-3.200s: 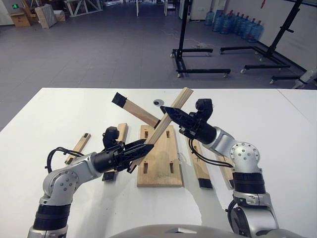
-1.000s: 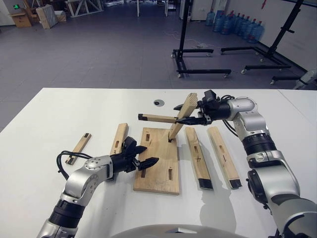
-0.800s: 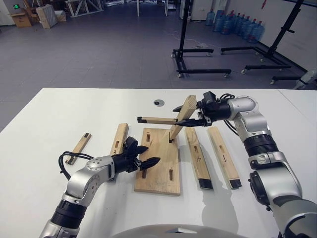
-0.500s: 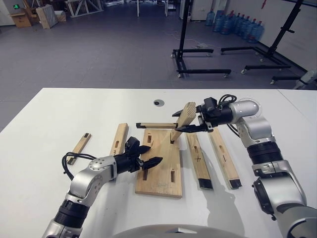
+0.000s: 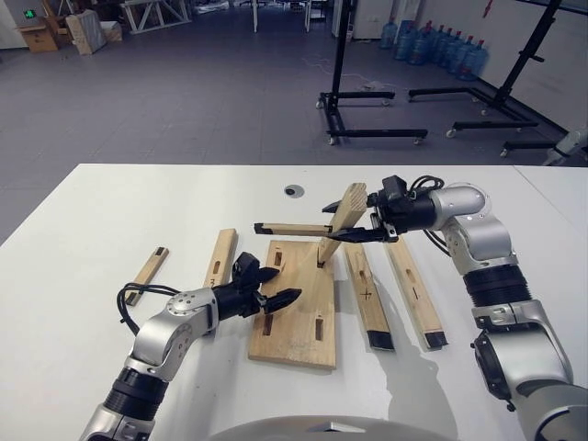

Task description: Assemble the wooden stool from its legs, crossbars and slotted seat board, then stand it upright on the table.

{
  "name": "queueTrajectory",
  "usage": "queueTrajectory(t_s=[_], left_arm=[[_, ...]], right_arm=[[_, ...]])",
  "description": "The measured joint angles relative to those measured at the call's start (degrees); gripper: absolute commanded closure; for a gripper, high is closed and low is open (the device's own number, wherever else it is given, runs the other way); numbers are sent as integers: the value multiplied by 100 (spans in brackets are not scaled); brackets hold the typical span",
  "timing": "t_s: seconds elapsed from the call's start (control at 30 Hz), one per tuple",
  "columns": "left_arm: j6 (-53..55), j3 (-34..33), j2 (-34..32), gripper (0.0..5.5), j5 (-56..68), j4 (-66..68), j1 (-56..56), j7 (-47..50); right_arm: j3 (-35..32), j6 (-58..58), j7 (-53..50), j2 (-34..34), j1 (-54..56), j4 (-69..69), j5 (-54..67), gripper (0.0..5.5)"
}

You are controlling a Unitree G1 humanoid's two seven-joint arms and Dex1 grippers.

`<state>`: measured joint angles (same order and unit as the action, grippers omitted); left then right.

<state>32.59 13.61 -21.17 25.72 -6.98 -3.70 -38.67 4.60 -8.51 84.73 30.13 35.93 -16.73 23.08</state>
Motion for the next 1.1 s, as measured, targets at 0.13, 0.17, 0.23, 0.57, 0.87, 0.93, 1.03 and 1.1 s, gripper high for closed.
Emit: queueTrajectory(t_s=[0.13,0.17,0.23,0.57,0.87,0.93,1.03,1.1], left_arm=[[-37,41,1,120,-133,5,6,46],[-42,56,2,120,-137,5,10,55],[-75,71,13,120,-158,28,7,55],[-307,87,41,120,-176,226,-43,41],[-435,115,53,120,-220,329,-49,58],[-431,115,45,120,-230,318,-47,60],[-401,117,36,120,-251,277,-42,74],[-297,118,35,120,-254,204,-40,135]], right_arm=[[-208,-496,-331,-156,96,-501,189,342],[-245,-539,-346,-162,123,-606,219,342],[-287,-631,-405,-177,189,-801,271,342],[-53,-497,-87,-22,-48,-262,237,342],[204,-272,-160,-18,306,-962,149,342],[313,-278,-78,-21,505,-1240,137,342],[469,-274,14,-21,712,-1452,111,342],[618,-338,121,-12,889,-1661,43,342]])
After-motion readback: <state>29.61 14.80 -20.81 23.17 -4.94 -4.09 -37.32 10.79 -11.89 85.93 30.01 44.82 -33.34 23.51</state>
